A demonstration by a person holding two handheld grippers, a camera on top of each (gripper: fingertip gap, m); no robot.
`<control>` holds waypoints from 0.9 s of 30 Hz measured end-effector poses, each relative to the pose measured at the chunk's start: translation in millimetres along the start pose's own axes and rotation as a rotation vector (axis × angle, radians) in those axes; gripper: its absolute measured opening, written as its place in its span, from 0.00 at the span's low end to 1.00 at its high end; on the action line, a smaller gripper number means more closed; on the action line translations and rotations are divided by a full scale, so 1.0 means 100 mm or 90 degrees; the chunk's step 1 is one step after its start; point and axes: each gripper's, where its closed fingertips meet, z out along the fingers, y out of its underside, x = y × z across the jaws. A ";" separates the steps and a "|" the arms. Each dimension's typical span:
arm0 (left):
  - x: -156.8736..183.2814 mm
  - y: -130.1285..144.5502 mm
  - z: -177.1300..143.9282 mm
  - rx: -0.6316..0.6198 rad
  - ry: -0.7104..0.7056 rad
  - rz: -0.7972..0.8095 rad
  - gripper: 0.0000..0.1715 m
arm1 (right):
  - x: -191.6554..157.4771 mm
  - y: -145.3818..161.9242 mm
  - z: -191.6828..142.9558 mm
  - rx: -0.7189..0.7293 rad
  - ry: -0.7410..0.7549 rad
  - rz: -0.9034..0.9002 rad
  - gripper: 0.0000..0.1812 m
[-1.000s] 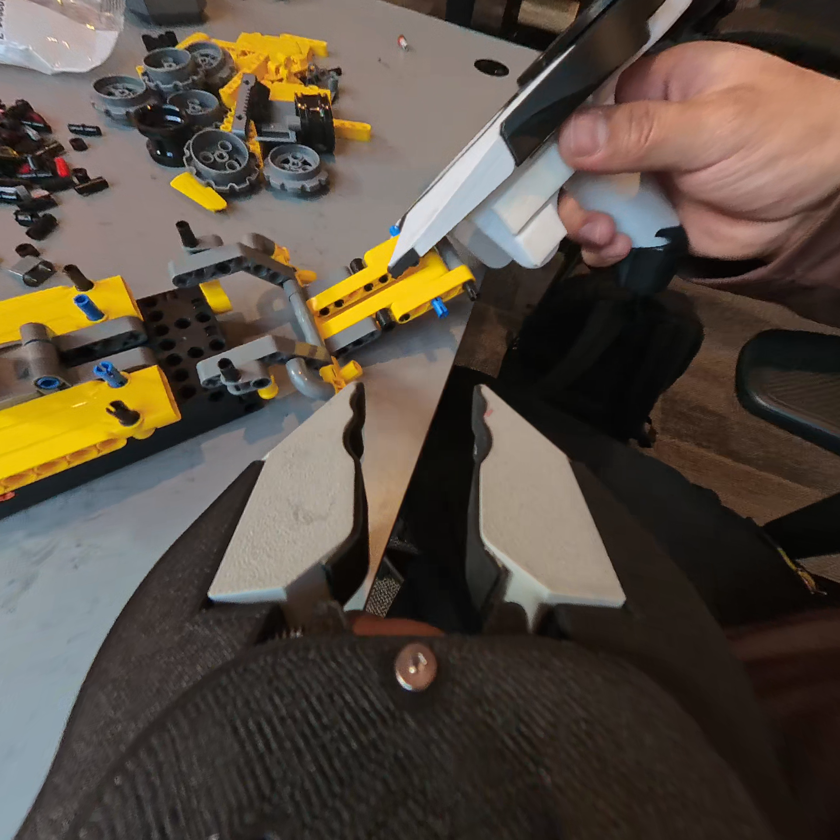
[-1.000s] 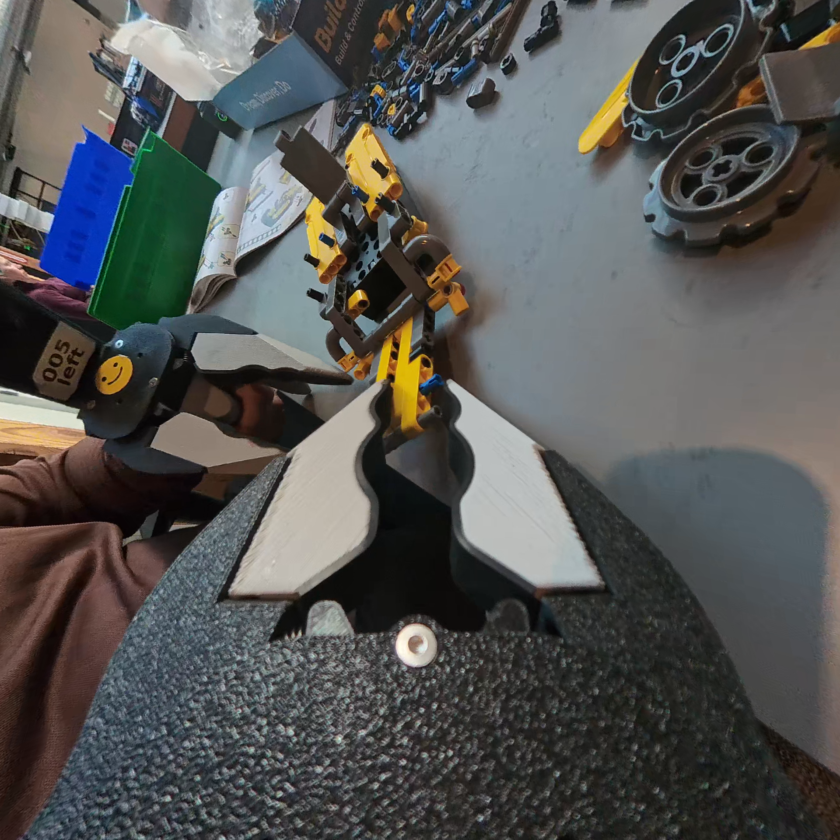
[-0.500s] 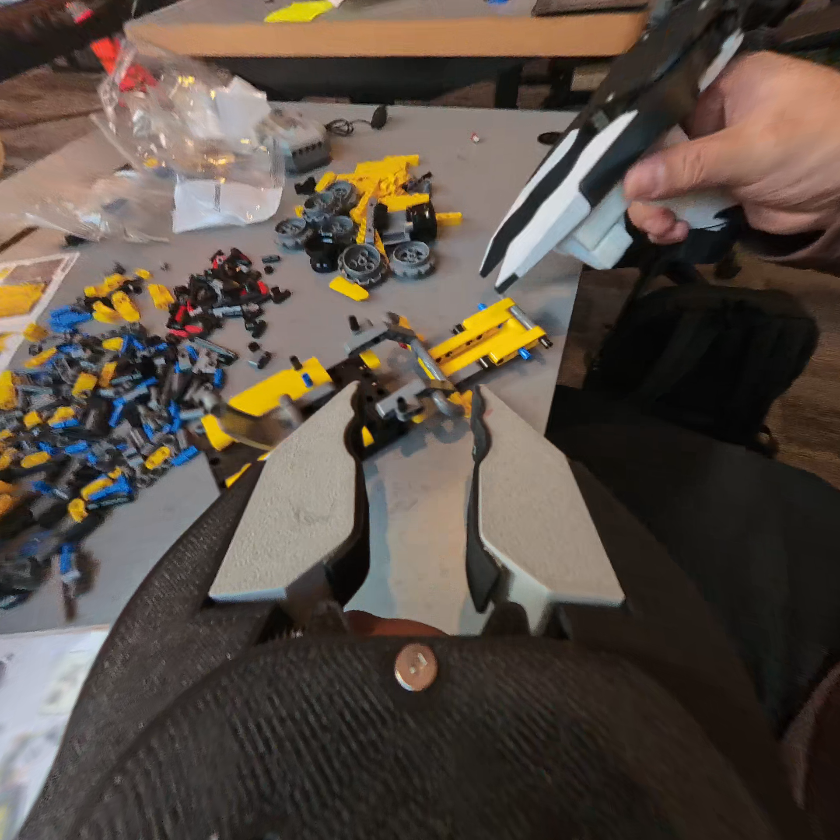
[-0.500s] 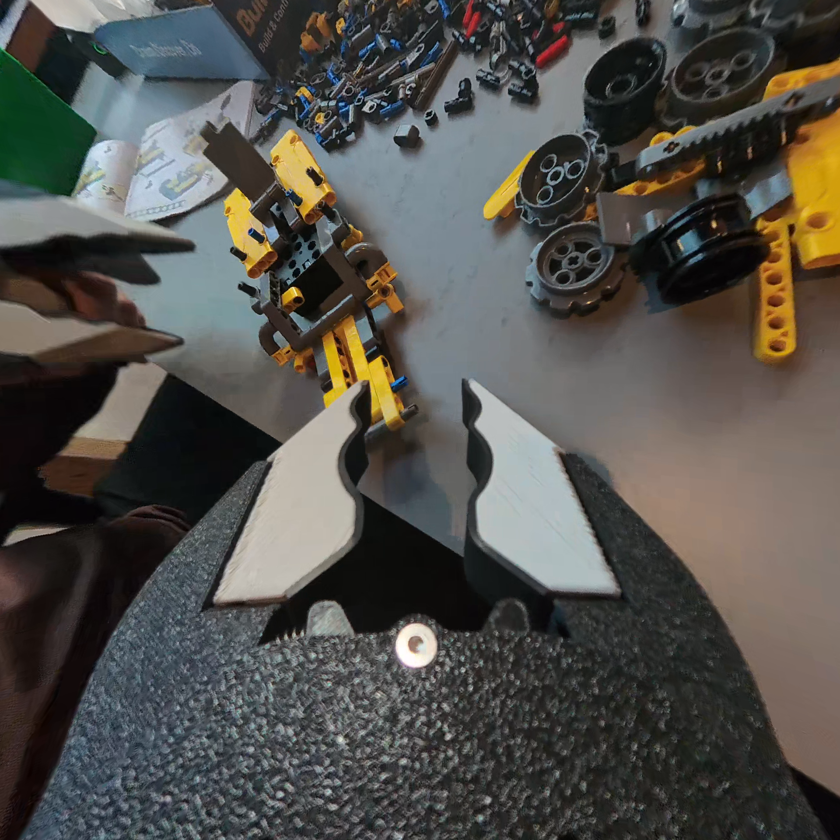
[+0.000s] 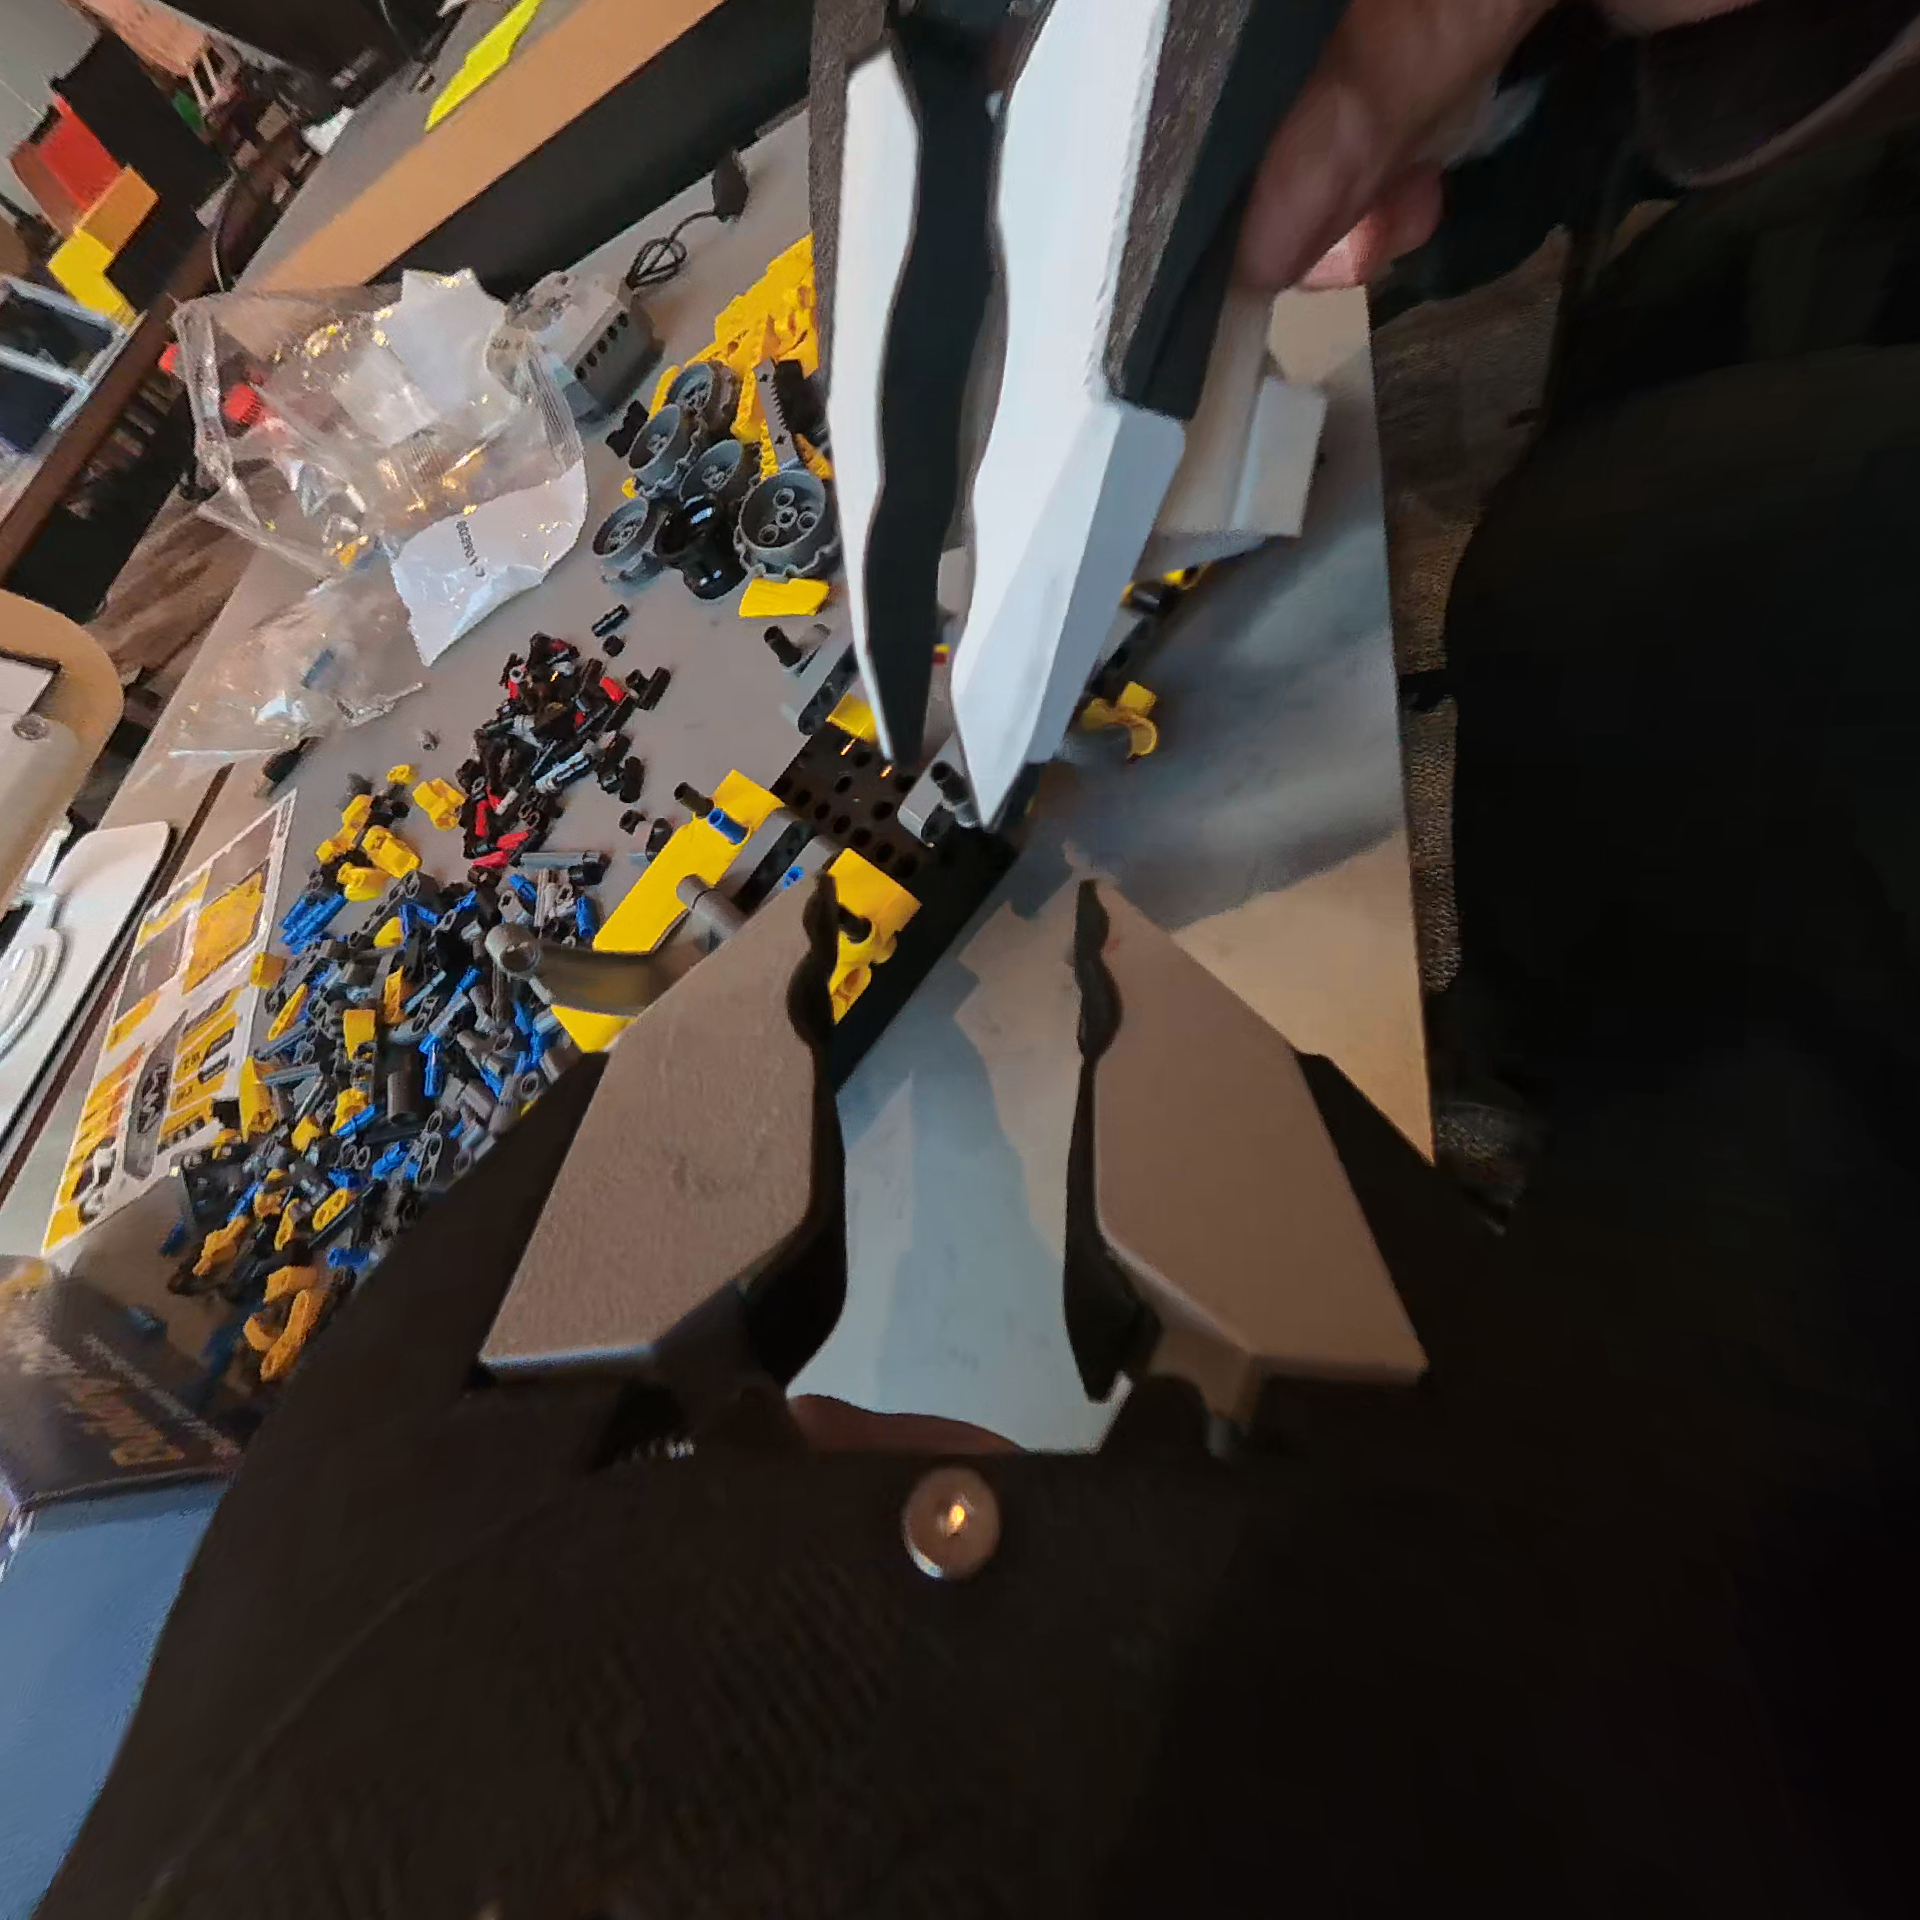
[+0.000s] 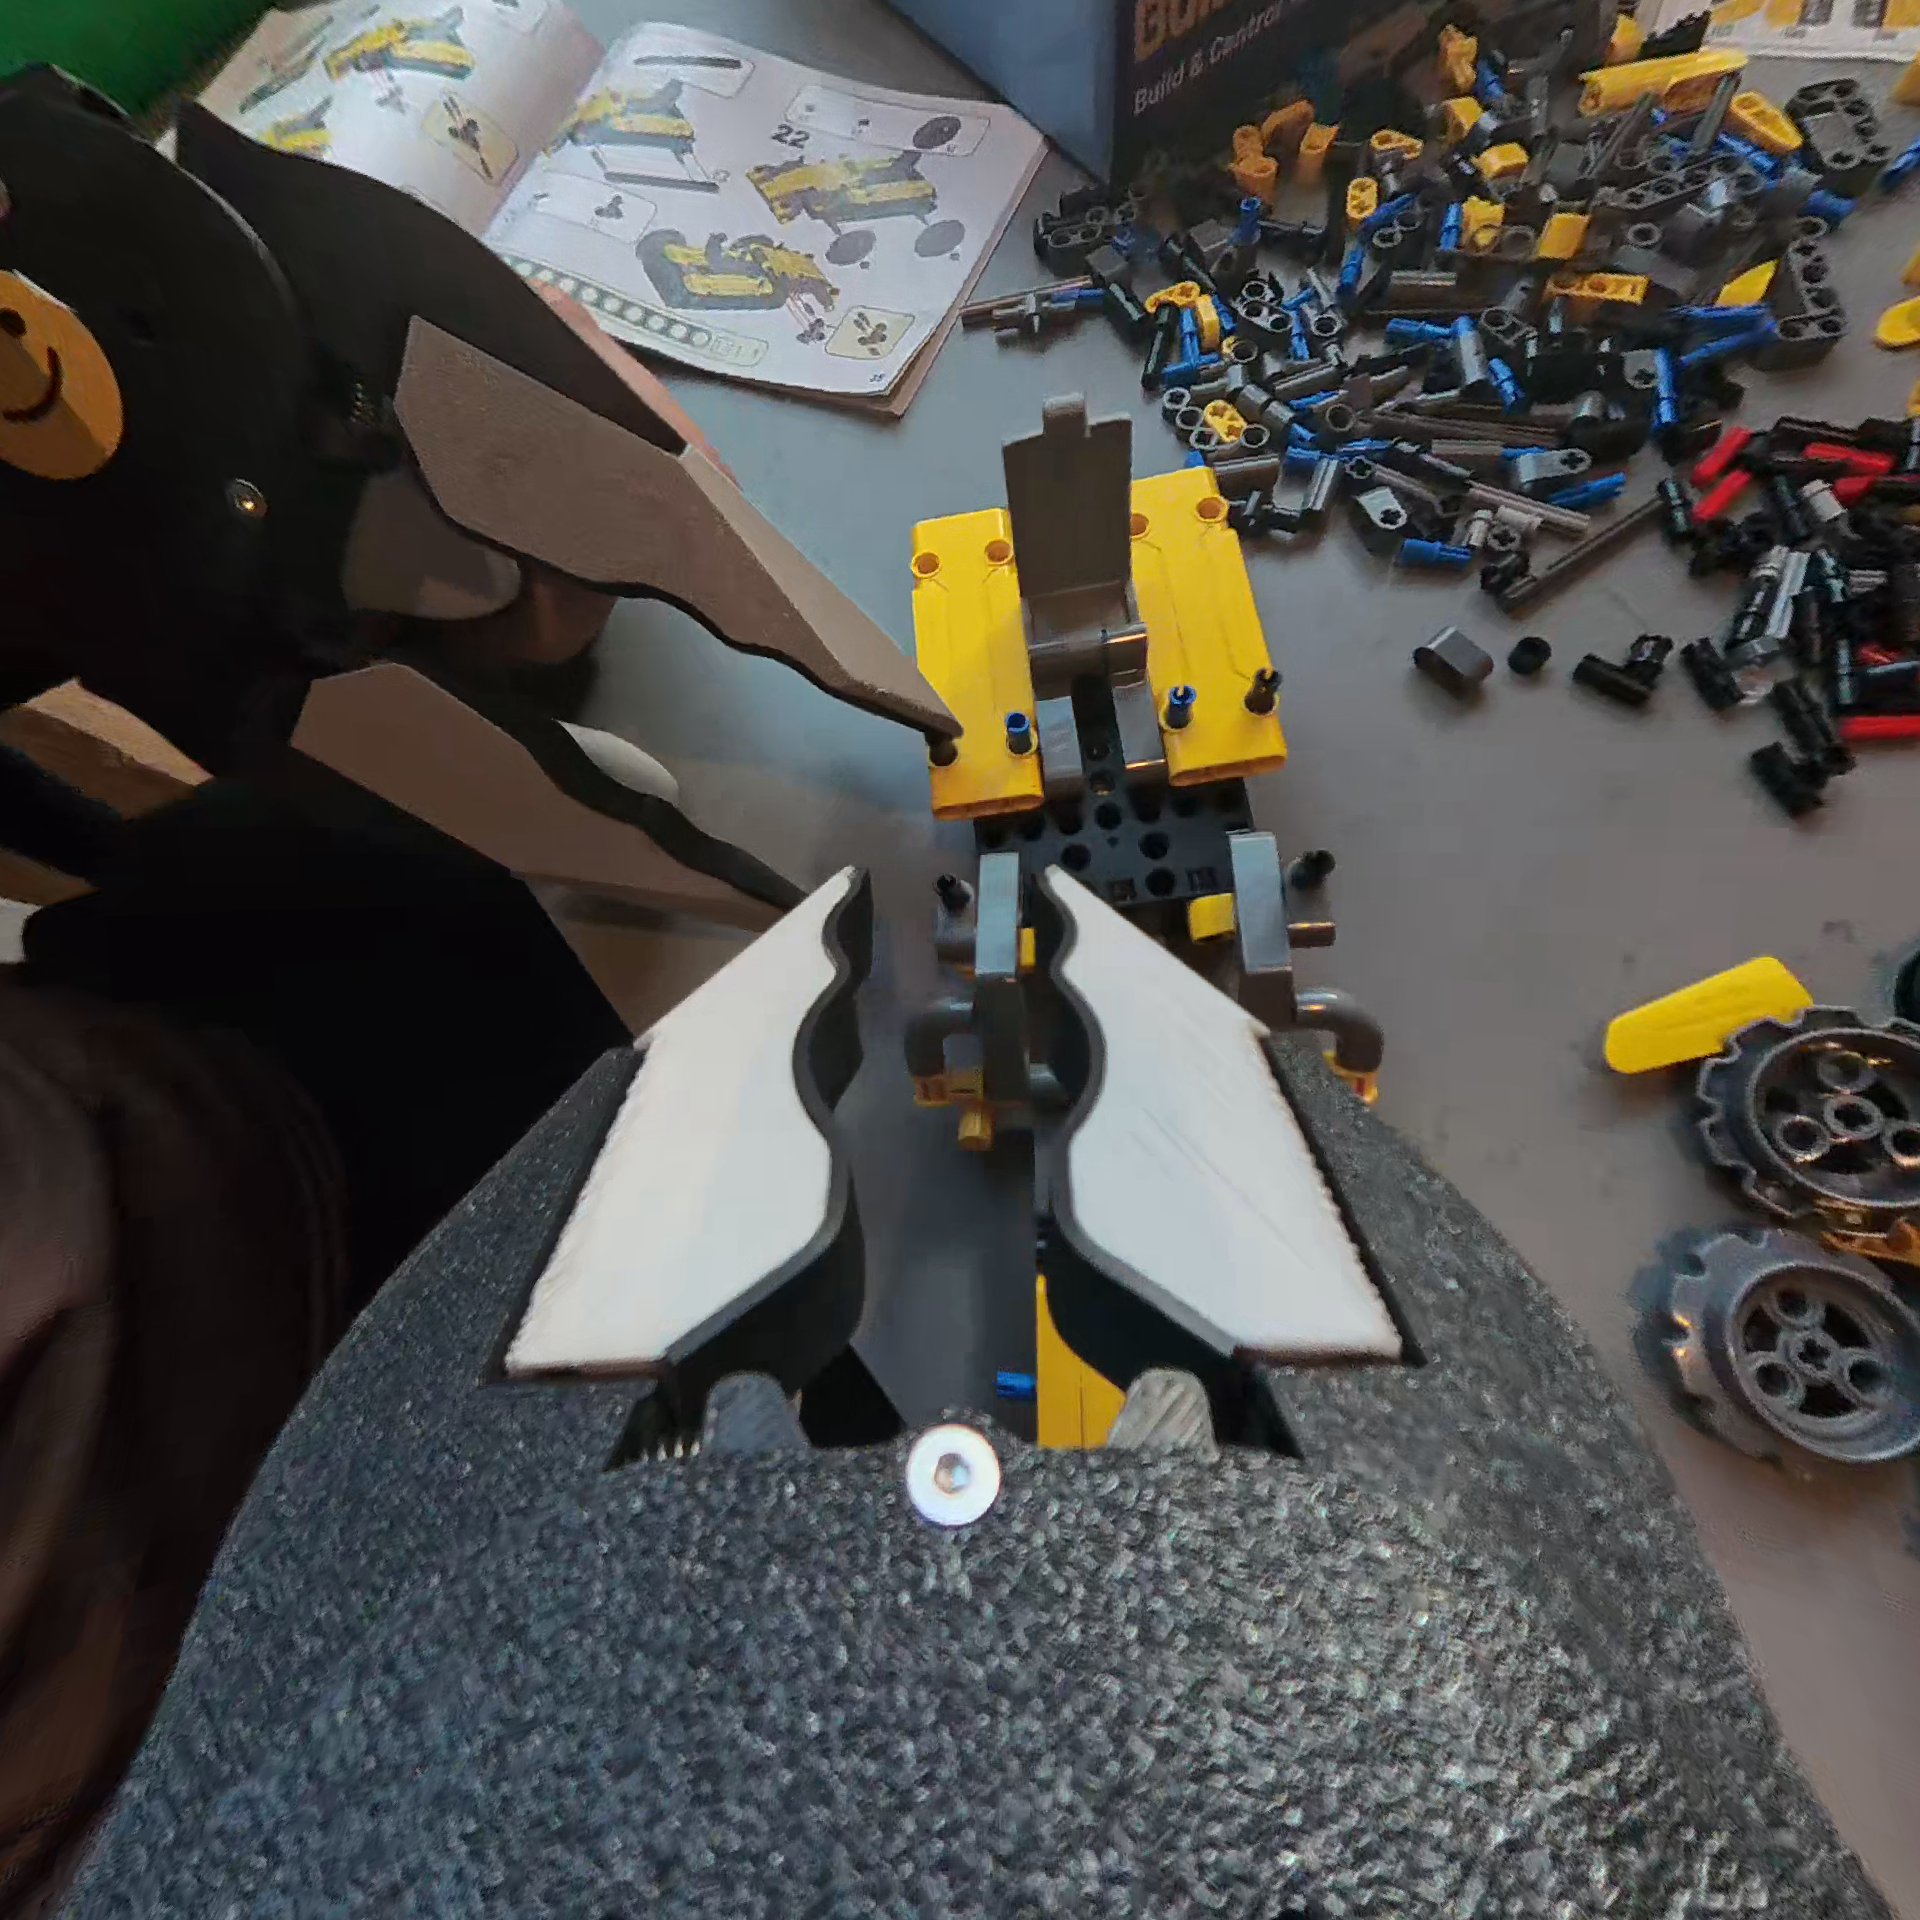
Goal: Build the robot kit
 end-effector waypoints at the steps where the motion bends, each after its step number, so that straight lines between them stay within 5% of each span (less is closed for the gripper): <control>1: 0.02 -0.02 0.01 0.007 0.010 0.013 0.25 | 0.02 0.04 0.02 -0.019 0.011 -0.007 0.14; 12: -0.08 0.03 0.14 -0.009 0.005 0.027 0.19 | 0.09 0.08 -0.04 0.041 -0.043 0.036 0.07; 27: -0.15 -0.16 0.29 -0.019 -0.082 -0.037 0.30 | 0.18 0.06 -0.10 0.102 -0.124 0.092 0.07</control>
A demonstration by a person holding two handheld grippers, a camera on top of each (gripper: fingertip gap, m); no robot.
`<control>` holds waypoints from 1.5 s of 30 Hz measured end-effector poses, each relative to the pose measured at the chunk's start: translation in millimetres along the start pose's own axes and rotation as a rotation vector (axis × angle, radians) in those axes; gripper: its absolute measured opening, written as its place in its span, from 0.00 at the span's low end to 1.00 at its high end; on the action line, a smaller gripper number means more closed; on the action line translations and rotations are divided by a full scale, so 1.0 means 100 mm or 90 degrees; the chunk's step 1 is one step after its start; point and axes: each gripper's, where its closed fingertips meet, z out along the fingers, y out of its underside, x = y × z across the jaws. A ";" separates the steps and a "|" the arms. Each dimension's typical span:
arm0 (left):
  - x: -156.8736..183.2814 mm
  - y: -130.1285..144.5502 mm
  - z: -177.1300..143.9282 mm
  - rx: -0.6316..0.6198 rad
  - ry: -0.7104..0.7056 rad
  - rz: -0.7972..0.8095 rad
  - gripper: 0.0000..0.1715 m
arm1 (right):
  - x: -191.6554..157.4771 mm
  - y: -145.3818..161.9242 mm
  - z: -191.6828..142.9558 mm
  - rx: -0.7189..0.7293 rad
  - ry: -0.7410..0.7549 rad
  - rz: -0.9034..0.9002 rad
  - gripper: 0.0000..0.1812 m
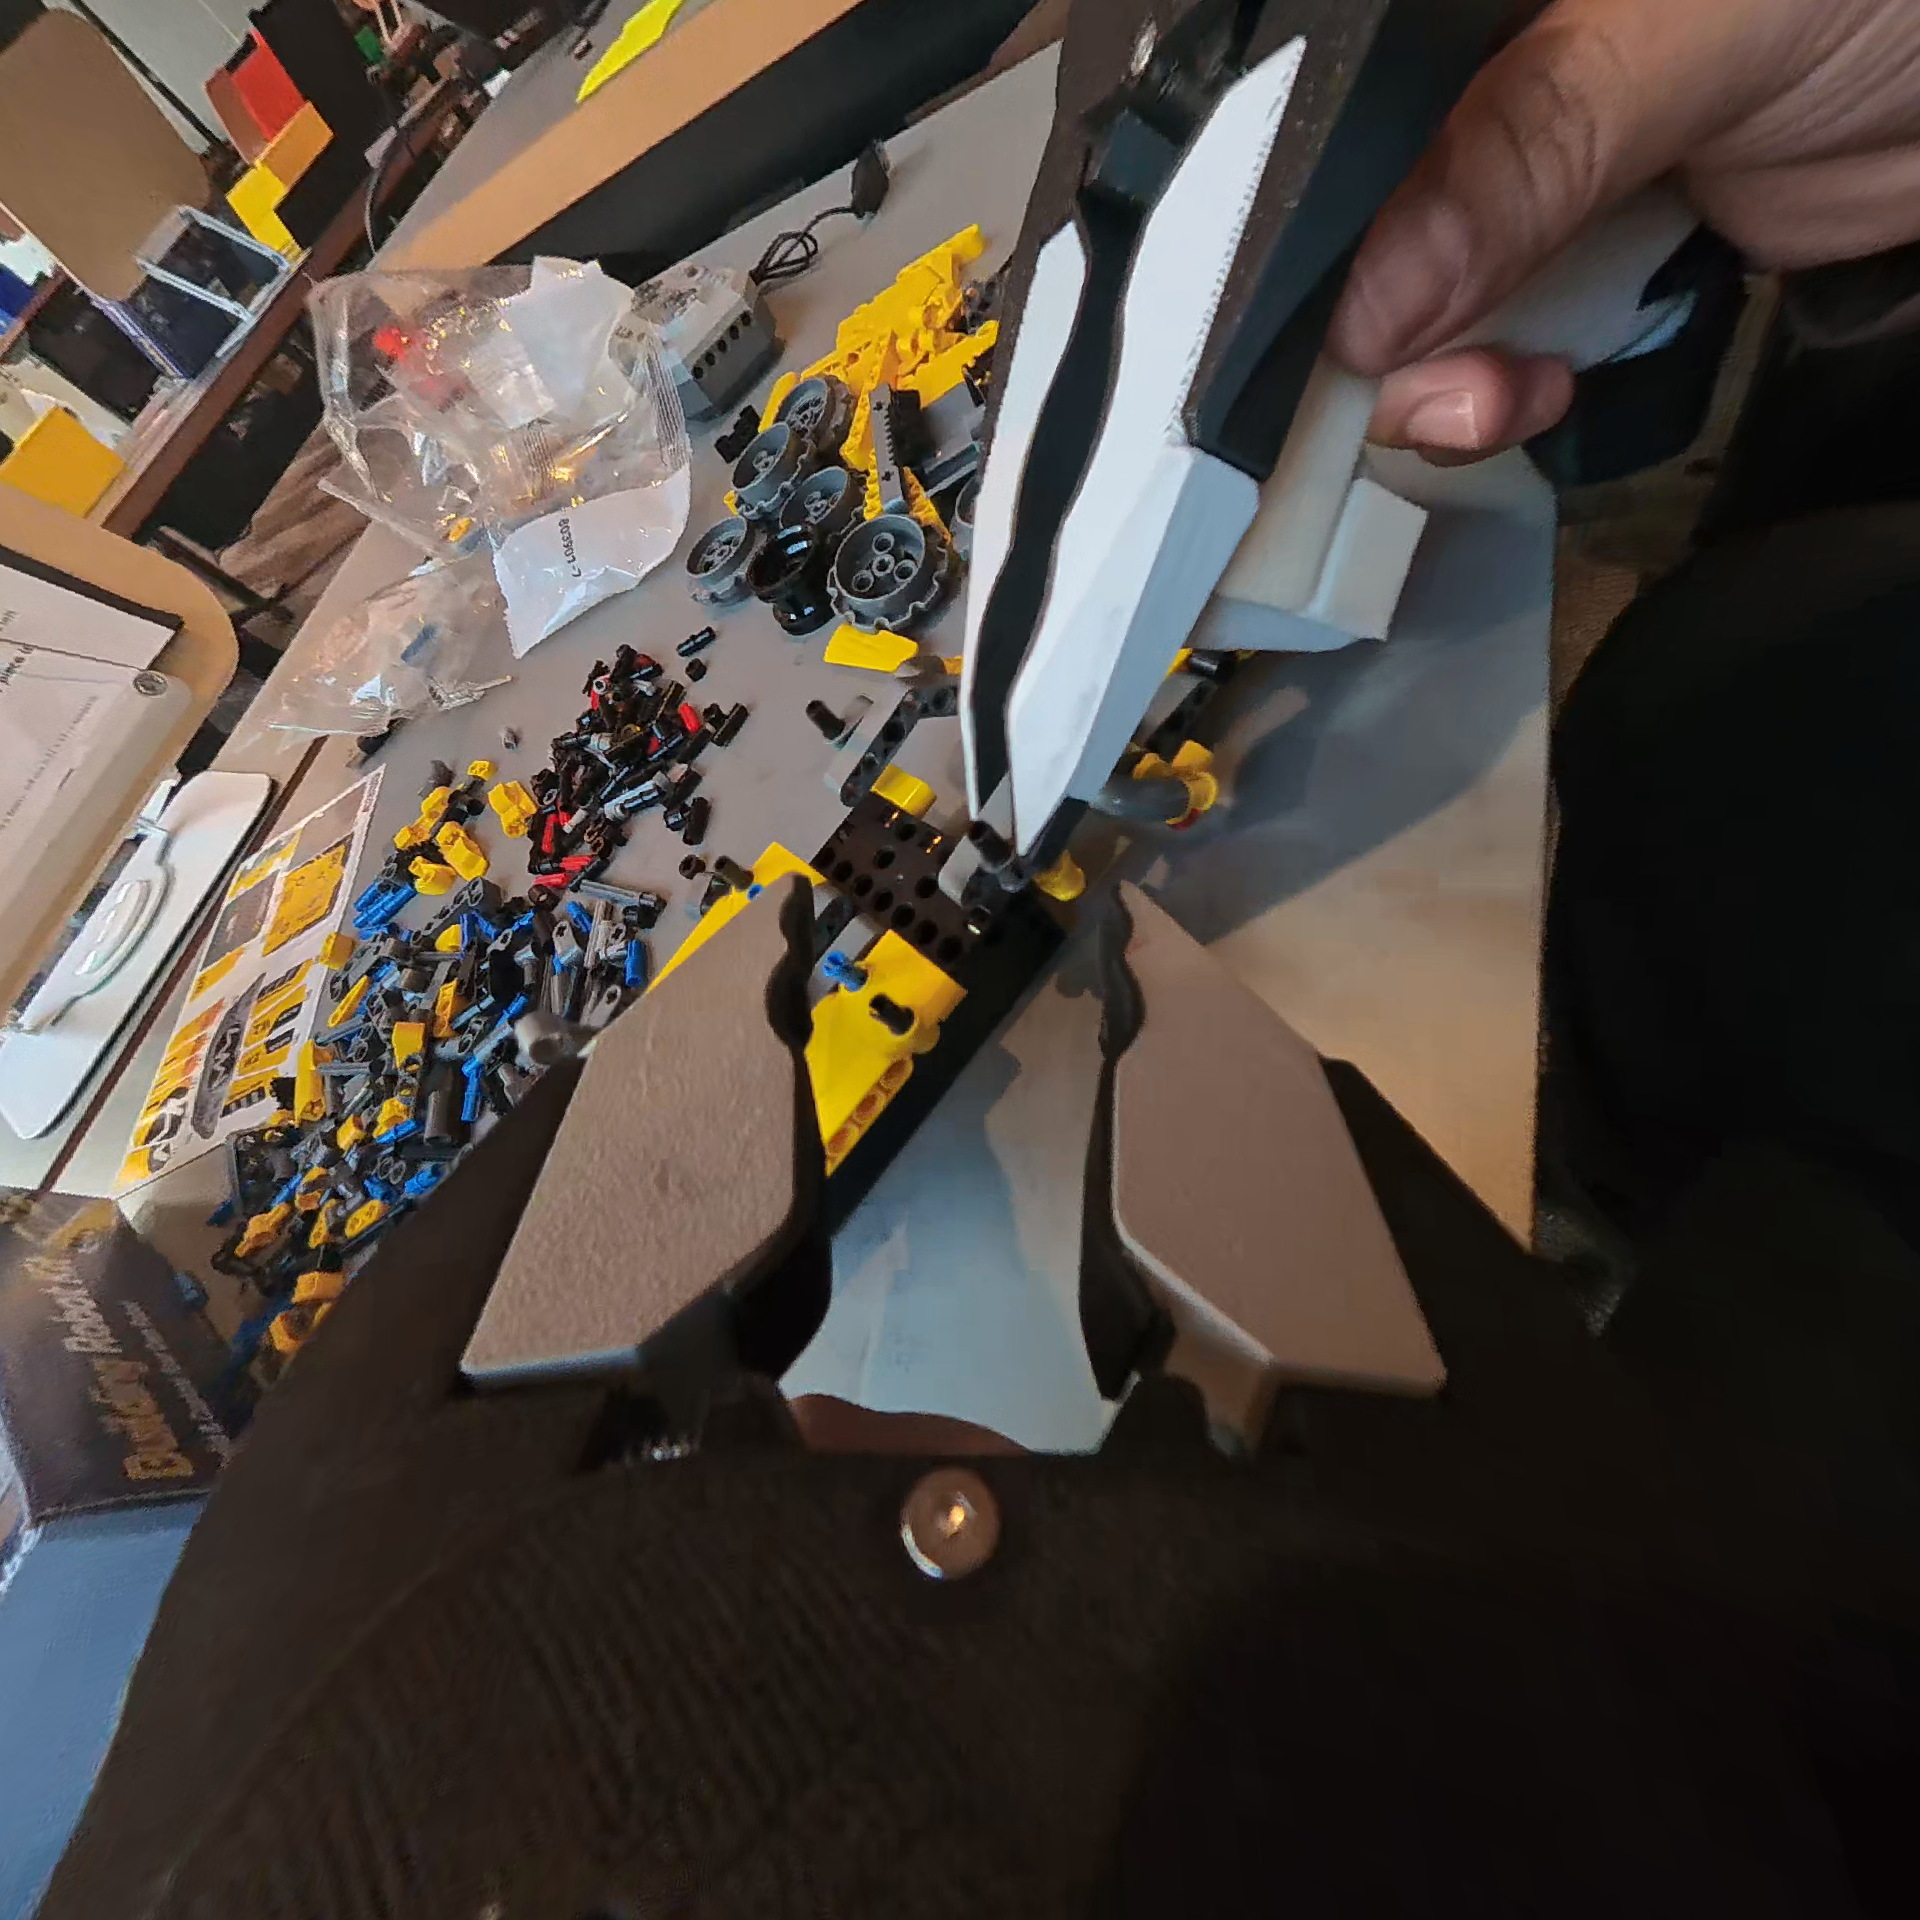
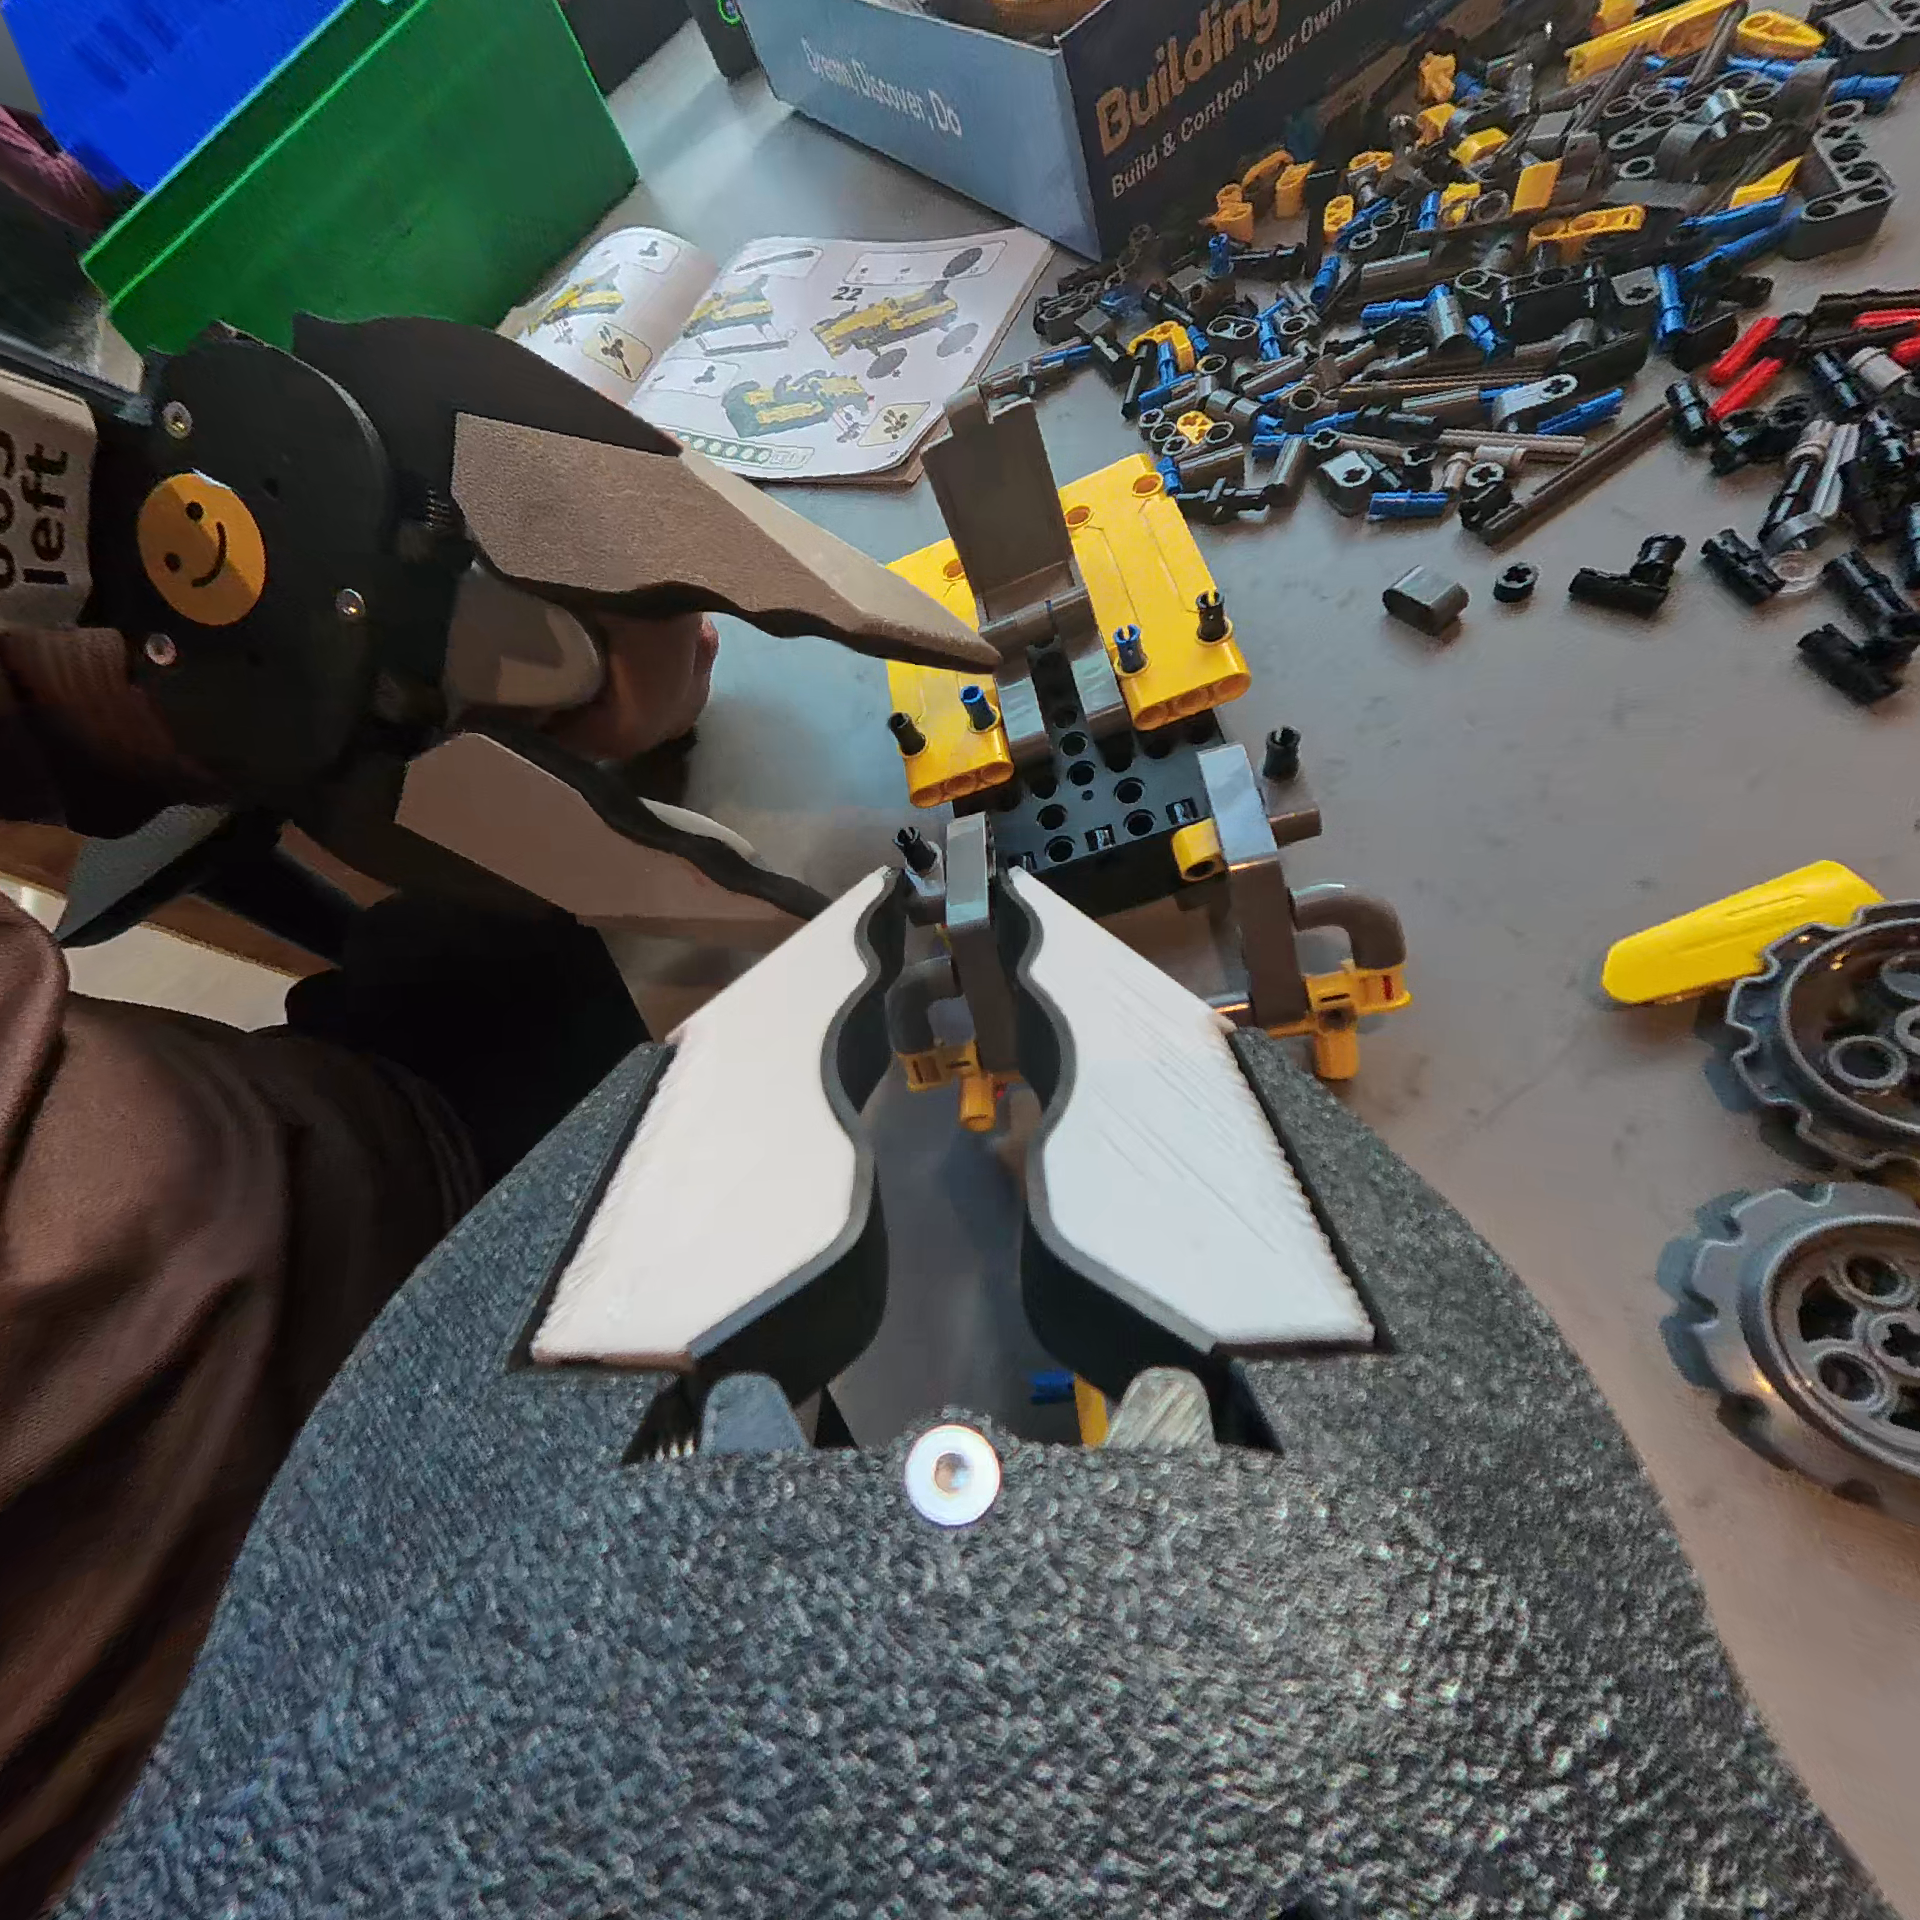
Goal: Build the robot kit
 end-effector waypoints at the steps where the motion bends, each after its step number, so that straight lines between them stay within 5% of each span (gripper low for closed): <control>1: 0.01 0.00 0.03 -0.008 -0.001 0.008 0.31 | 0.00 -0.01 -0.01 0.007 -0.006 0.004 0.07; 6: 0.04 0.01 0.10 -0.023 0.011 0.009 0.29 | 0.03 -0.07 -0.05 0.030 -0.014 0.013 0.00; 8: 0.04 0.02 0.09 -0.023 0.016 0.002 0.30 | 0.03 -0.10 -0.09 0.038 -0.010 0.011 0.12; 10: 0.03 0.05 0.07 -0.027 0.017 0.003 0.30 | -0.04 -0.12 -0.12 0.032 -0.021 -0.007 0.13; 20: 0.10 0.11 0.12 -0.046 0.061 0.027 0.26 | 0.00 0.07 0.10 -0.132 0.104 -0.190 0.09; 45: 0.03 0.11 0.15 -0.035 0.076 -0.009 0.32 | -0.01 0.04 0.10 -0.174 0.071 -0.179 0.10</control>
